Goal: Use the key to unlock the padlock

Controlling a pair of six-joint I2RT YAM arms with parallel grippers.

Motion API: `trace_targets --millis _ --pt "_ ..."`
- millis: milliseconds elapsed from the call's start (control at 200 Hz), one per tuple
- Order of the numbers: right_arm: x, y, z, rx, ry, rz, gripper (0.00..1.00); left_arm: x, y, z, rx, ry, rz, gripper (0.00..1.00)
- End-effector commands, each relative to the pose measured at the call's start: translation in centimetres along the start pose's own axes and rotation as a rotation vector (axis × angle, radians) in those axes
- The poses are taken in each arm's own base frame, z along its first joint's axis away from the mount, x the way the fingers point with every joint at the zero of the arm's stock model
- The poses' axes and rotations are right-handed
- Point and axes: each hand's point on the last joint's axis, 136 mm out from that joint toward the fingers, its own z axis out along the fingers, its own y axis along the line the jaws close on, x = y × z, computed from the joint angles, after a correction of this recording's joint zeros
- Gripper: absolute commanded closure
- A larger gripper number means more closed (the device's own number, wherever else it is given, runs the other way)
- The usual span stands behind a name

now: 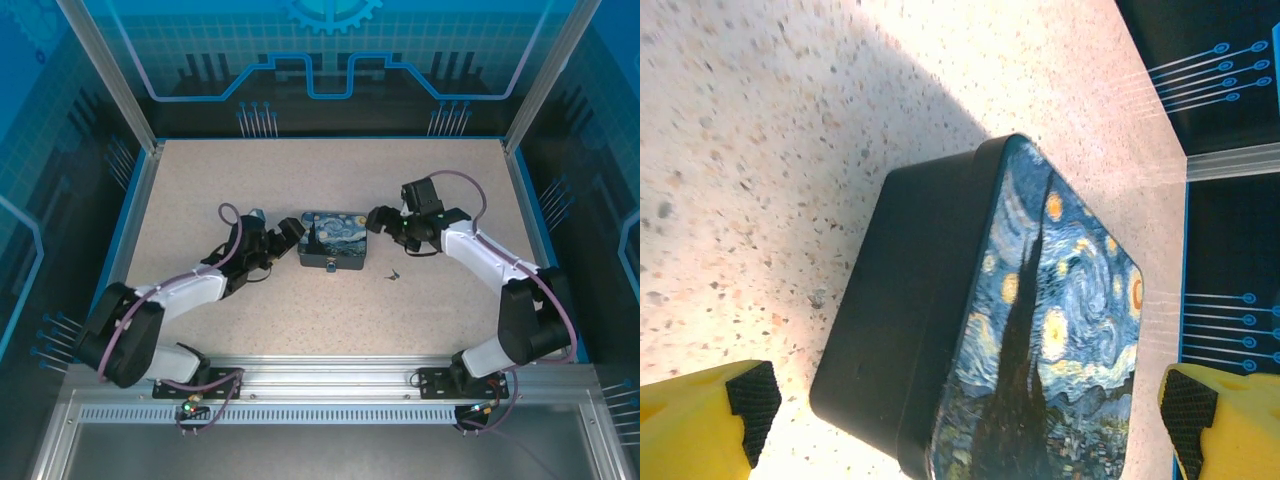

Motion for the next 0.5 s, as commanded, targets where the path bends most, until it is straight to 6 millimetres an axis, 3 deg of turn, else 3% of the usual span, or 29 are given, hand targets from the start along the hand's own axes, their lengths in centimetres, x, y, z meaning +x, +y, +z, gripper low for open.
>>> trace_targets --millis 0,130,255,495 --pt "2.8 -5.1 0.2 0.203 0.095 -0.088 0.22 -0.8 0.4 -2.1 -0.094 -0.008 0.080 0.01" --pt "4.1 -7.2 0.3 0.288 0.111 -0.080 0.32 -0.7 -0.8 -3.2 -0.057 0.001 0.080 0.01" --pt "4.9 -7.1 0.9 0.267 0.116 -0.045 0.45 -0.4 -1.2 -3.1 -0.034 0.009 0.069 0.01" --pt "6.4 -7.5 2.5 0.309 0.165 -0.005 0.49 0.6 -1.4 -2.1 -0.024 0.036 0.066 0.01"
